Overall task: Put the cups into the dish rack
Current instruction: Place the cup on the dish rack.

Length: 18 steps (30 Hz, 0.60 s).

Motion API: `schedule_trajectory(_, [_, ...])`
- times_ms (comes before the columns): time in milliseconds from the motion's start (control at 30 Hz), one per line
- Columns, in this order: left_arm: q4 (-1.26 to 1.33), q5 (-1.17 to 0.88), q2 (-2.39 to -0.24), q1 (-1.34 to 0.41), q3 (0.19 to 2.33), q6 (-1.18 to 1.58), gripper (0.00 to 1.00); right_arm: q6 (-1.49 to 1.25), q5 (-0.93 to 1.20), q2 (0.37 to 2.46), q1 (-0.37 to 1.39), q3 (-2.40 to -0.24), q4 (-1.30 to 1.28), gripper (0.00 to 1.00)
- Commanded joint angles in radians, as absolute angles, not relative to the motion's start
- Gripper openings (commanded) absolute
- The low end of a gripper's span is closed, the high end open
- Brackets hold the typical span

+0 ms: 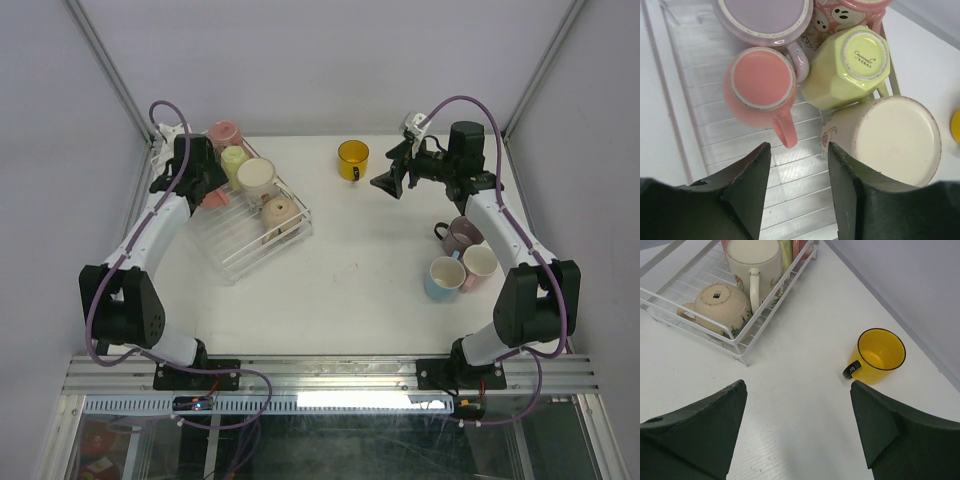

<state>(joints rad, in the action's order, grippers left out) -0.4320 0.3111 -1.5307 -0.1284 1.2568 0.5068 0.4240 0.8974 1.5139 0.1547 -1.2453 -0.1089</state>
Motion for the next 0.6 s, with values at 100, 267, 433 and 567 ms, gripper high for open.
schedule_trajectory(100, [-0.502, 0.23, -1.432, 0.014, 1.269, 0.287, 0.19, 0.414, 0.902, 1.46, 0.152, -1.243, -0.066, 0.87])
schedule_trajectory(267, [-0.511, 0.108, -1.45, 0.117, 1.253, 0.269, 0.05, 0.414, 0.904, 1.464, 0.15, -1.246, -0.067, 0.87])
schedule_trajectory(433, [-0.485, 0.012, -1.547, 0.139, 1.285, 0.238, 0.05, 0.413, 0.904, 1.47, 0.15, -1.254, -0.068, 0.87])
schedule_trajectory(567, [-0.457, -0.04, -1.609, 0.138, 1.309, 0.247, 0.07, 0.413, 0.9, 1.471, 0.15, -1.258, -0.071, 0.87])
